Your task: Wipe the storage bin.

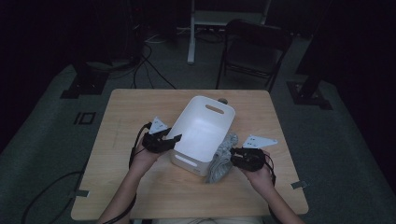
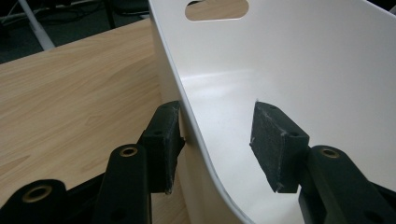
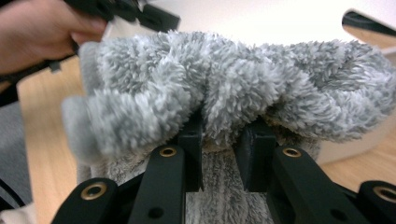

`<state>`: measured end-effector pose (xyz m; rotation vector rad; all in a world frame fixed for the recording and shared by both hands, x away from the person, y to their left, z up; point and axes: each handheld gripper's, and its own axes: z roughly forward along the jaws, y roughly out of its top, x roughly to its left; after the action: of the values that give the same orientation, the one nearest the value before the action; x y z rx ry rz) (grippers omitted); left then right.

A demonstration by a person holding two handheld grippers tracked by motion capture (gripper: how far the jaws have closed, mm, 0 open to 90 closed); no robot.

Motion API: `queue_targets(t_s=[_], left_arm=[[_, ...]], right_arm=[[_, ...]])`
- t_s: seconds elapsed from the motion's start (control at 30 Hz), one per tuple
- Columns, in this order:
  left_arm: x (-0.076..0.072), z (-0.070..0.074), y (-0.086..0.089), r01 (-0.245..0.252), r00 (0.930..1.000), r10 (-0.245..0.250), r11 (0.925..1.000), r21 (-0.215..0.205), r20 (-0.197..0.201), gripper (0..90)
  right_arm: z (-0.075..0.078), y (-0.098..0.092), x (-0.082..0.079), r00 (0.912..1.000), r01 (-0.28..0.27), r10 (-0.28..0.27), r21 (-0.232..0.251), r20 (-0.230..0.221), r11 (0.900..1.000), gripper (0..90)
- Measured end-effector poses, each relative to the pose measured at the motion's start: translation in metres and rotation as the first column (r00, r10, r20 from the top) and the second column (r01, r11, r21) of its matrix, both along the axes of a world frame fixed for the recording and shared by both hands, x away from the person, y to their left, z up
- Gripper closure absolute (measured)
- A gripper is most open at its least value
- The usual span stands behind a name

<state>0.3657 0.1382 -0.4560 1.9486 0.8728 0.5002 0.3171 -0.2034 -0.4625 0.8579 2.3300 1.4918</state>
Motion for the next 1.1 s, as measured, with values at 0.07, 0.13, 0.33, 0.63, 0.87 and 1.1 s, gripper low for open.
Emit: queue_targets(t_s=[0.07,0.13,0.33,0.63,0.87,1.1], left_arm=[[0.0,0.0,0.0,0.001,1.0,-0.001,1.0,0.001,0.001,52.6],[0.0,0.0,0.0,0.008,1.0,-0.008,1.0,0.002,0.001,50.2],[0.0,0.0,0.0,0.007,1.0,-0.007,1.0,0.002,0.001,49.7],[0.0,0.0,0.0,-0.001,1.0,0.001,1.0,-0.003,0.0,49.7],[0.001,0.0,0.0,-0.005,1.0,0.005,1.0,-0.001,-0.001,49.6],[0.001,0.0,0.0,-0.007,1.0,0.007,1.0,0.0,-0.003,49.1]], right_arm=[[-0.007,0.003,0.002,0.9998,0.009,-0.009,-0.033,-0.018,0.999,73.8],[-0.014,0.004,0.005,0.9994,0.01,-0.012,-0.046,-0.033,0.999,73.6],[-0.022,0.003,0.01,0.9975,0.008,-0.011,-0.041,-0.069,0.999,73.5],[-0.038,0.004,0.019,0.9929,0.002,-0.012,-0.079,-0.118,0.997,73.0],[-0.052,0.004,0.028,0.987,0.009,-0.026,-0.107,-0.158,0.994,72.9],[-0.062,0.008,0.034,0.9784,0.024,-0.056,-0.157,-0.199,0.987,73.7]])
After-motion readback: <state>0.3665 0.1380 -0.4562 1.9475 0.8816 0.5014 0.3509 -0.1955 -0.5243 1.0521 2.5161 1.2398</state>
